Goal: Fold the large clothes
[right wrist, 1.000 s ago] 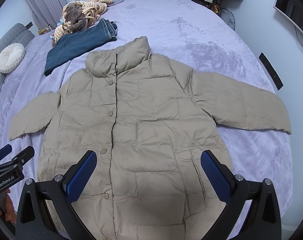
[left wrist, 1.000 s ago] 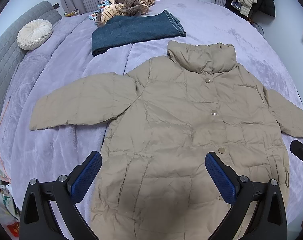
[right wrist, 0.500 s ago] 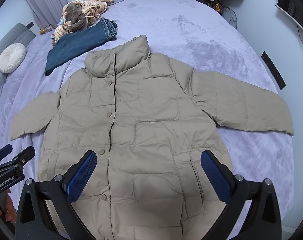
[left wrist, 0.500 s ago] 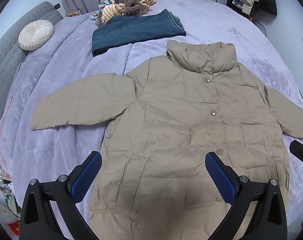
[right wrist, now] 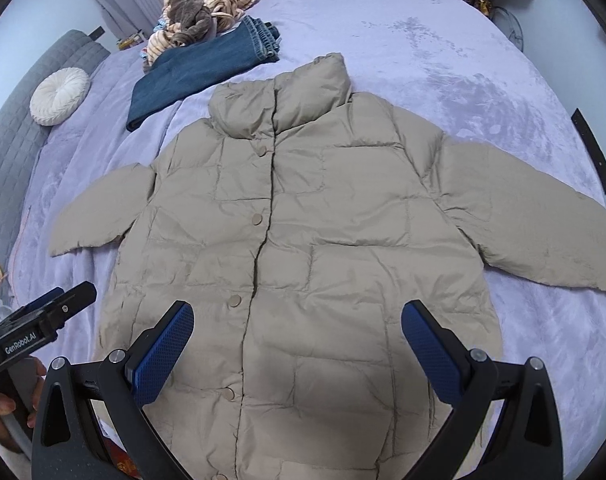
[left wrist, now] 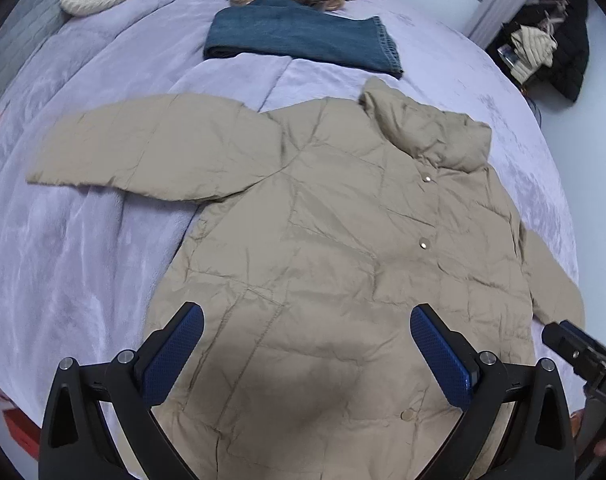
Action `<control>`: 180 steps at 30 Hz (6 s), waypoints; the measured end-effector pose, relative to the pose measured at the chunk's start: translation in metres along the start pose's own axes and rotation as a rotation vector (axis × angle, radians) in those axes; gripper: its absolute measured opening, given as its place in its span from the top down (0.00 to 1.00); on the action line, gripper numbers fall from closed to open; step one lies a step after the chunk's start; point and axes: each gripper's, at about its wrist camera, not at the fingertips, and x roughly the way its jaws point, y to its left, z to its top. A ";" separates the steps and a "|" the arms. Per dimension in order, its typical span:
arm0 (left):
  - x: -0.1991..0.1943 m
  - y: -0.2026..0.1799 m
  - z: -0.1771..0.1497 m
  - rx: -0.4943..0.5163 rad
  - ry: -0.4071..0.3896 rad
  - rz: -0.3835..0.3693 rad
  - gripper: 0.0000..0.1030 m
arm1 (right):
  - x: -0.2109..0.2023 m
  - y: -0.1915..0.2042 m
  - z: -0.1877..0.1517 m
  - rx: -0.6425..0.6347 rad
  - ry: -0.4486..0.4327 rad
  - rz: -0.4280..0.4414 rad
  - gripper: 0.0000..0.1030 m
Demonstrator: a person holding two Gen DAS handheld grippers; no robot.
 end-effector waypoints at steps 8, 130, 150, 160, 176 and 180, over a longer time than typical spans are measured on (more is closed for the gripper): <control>0.045 0.155 0.048 -0.305 -0.043 -0.125 0.00 | 0.046 0.047 0.004 -0.018 0.033 0.076 0.00; 0.160 0.042 0.136 0.288 -0.116 0.113 0.35 | 0.148 -0.069 0.039 0.221 -0.065 0.105 0.80; 0.101 -0.129 0.031 0.466 -0.071 -0.080 0.00 | 0.068 -0.215 -0.060 0.632 -0.115 0.228 0.35; 0.122 -0.187 0.008 0.506 0.051 -0.069 0.00 | 0.041 -0.319 -0.087 0.836 -0.235 0.203 0.17; 0.123 -0.223 -0.009 0.522 0.040 -0.030 0.00 | 0.046 -0.429 -0.090 1.163 -0.442 0.382 0.00; 0.120 -0.219 -0.003 0.500 0.018 -0.014 0.00 | 0.050 -0.451 -0.082 1.234 -0.524 0.473 0.00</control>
